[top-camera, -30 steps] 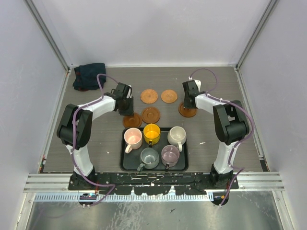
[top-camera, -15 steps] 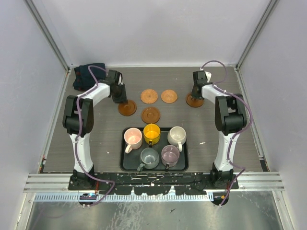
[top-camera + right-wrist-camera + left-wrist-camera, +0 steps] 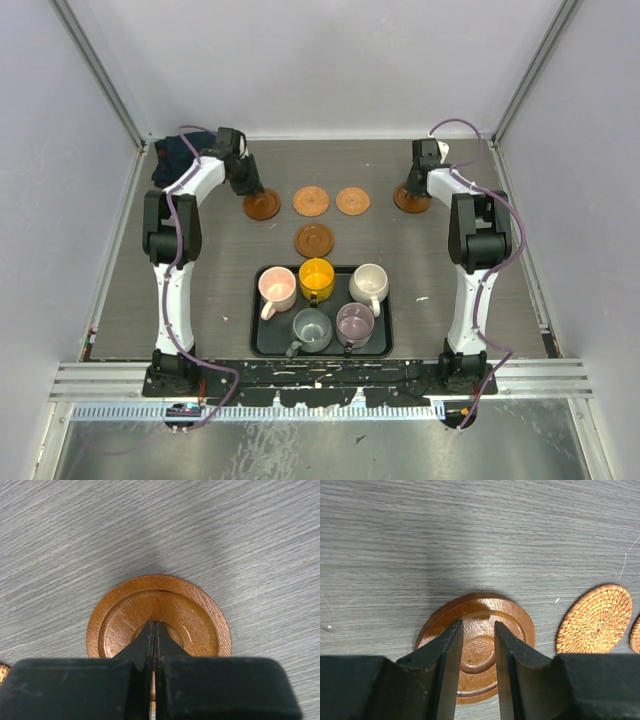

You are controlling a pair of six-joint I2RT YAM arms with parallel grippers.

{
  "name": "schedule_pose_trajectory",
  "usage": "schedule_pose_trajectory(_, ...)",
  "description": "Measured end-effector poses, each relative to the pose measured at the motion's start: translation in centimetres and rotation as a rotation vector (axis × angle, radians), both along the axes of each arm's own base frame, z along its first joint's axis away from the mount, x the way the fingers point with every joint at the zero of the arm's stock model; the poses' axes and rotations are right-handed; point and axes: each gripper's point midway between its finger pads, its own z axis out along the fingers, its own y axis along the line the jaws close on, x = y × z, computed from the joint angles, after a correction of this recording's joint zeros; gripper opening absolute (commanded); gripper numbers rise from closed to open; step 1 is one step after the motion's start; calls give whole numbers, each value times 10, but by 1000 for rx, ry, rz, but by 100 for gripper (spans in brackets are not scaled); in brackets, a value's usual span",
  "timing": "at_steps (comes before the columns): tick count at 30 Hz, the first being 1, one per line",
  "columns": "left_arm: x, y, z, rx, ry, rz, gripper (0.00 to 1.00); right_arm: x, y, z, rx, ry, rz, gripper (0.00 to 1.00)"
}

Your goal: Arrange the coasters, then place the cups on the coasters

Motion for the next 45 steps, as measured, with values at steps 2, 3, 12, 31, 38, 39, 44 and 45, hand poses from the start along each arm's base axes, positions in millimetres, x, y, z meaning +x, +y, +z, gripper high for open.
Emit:
schedule_pose_trajectory(2,2,1,1,-14,1,8,35,0,3,-1,12,1,9,1)
schedule_pose_trajectory(3,3,2,1,-20,0,12,35,0,4,-1,18,0,14,1)
schedule_pose_trajectory(12,12,7,2,-55,-3,36,37,-13,27,-2,35,-20,72,1)
schedule_pose_trajectory(31,12,4,5,-100,-24,13,46,-16,51,-1,26,-18,126,1)
schedule_pose_trajectory(38,7,0,9,-129,-31,-2,49,-25,53,4,8,15,157,1)
schedule_pose_trajectory(39,5,-1,10,-135,-29,-4,49,-26,54,6,5,16,165,1)
schedule_pose_trajectory(44,-4,-8,16,-188,-29,-9,53,-31,75,52,-13,-55,239,1)
schedule_pose_trajectory(45,-5,-10,20,-202,-35,-9,55,-33,82,67,-15,-82,258,1)
